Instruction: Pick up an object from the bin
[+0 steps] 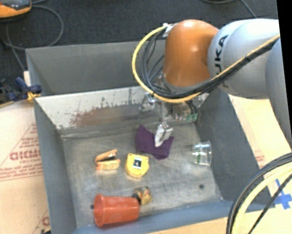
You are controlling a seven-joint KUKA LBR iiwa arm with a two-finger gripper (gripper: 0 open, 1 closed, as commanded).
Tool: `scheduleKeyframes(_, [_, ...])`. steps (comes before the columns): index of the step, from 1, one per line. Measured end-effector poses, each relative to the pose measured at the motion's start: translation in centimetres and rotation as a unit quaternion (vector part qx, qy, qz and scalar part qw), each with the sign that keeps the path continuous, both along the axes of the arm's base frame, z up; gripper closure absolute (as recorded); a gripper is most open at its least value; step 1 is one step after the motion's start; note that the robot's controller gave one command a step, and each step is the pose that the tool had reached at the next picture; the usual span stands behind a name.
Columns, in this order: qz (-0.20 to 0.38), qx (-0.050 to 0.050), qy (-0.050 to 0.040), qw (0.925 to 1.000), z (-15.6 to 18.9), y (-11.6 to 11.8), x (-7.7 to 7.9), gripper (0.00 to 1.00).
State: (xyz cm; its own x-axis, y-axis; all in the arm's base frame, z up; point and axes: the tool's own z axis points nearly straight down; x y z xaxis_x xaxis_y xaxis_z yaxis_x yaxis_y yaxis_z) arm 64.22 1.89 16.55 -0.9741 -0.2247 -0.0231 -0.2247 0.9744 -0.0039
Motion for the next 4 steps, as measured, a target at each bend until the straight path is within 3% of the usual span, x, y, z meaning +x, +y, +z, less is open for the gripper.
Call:
scheduleKeyframes(1, [0.015,-0.001,0.0062,0.9999,-2.6,0.2,-0.2,0.0])
scheduleKeyframes(2, [-0.078,0.001,0.0142,0.9968,-3.7,0.2,-1.2,0.0])
scheduleKeyframes(3, [0.063,-0.002,0.0061,0.998,-8.2,1.0,1.1,1.0])
scheduleKeyframes(4, [0.063,-0.002,0.0061,0.998,-8.2,1.0,1.1,1.0])
